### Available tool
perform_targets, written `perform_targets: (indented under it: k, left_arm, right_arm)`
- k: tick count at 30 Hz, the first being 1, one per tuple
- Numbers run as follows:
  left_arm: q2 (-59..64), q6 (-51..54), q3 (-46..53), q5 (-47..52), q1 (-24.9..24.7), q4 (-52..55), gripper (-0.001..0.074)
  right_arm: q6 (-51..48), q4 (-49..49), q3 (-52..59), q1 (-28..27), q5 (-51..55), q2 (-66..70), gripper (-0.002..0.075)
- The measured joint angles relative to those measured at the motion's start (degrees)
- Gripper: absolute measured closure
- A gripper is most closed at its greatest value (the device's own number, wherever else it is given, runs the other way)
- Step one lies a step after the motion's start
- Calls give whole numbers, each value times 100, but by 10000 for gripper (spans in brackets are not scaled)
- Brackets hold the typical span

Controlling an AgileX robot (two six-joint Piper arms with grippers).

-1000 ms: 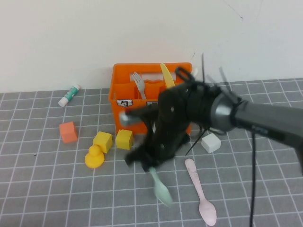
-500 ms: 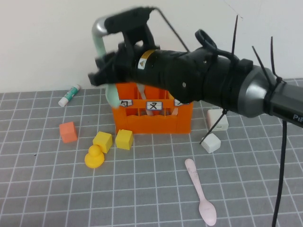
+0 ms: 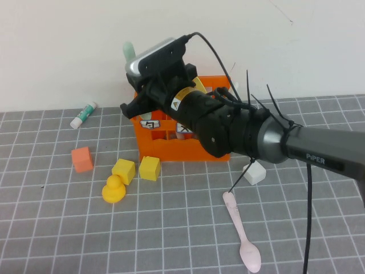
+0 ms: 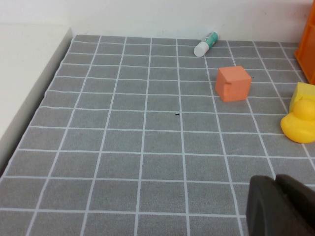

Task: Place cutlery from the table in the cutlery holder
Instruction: Place the spoon on the box

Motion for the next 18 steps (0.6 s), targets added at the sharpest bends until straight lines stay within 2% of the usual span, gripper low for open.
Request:
perform_targets:
  k: [4, 6, 11, 14, 18]
  left_arm:
    - [0, 0, 0, 0, 0, 0, 738]
    - [0, 0, 0, 0, 0, 0, 738]
    - [0, 0, 0, 0, 0, 0, 738]
    - [0, 0, 0, 0, 0, 0, 738]
    - [0, 0, 0, 0, 0, 0, 738]
  right_arm:
    - [-87, 0, 0, -4, -32, 41, 559]
    - [-87, 0, 0, -13, 9, 41, 536]
    - [-19, -13, 0, -40, 203, 30, 355]
    - [154, -244, 0, -44, 758, -188, 325]
    - [234, -774, 0, -32, 1979, -788, 335]
